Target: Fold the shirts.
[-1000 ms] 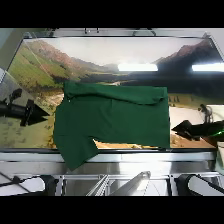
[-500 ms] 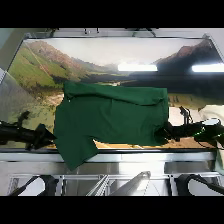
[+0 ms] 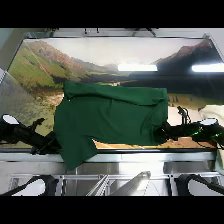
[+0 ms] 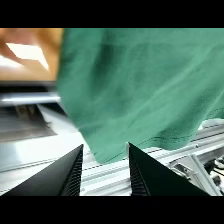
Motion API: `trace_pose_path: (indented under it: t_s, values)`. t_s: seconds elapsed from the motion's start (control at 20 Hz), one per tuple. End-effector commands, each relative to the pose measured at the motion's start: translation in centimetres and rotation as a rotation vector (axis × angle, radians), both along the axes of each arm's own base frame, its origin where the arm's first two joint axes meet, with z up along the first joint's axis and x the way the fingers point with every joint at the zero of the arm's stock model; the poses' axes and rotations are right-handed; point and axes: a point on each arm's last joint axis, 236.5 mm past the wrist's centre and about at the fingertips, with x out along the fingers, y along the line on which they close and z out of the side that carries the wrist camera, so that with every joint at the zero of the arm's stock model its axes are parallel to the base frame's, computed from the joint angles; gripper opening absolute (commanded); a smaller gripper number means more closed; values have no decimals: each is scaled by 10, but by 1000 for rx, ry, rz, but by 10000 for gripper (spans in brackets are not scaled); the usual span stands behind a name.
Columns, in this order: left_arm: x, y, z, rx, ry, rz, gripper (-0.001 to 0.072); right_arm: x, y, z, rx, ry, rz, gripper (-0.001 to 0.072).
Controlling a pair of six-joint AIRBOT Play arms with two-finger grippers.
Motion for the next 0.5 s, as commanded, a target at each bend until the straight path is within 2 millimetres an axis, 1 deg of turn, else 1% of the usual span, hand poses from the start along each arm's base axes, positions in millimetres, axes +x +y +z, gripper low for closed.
trace_pose_path:
  t_s: [0.0, 0.05, 0.15, 0.3, 0.4, 0.45]
  values:
    - [16, 22, 17, 78, -104, 34, 299, -6, -7, -7, -43, 3, 34, 20]
    - [17, 27, 19, 100, -137, 59, 298, -6, -6, -7, -42, 4, 35, 21]
    - [12, 31, 14, 119, -157, 97, 299, -7, -5, -6, -36, 7, 39, 21]
    - [3, 26, -1, 92, -109, 102, 298, -8, -5, -6, -35, 8, 40, 21]
    - [7, 12, -11, 32, -87, 80, 298, -9, -4, -5, -28, 13, 45, 20]
    - [14, -2, -16, -15, -98, 66, 298, -10, -2, -4, -22, 16, 49, 21]
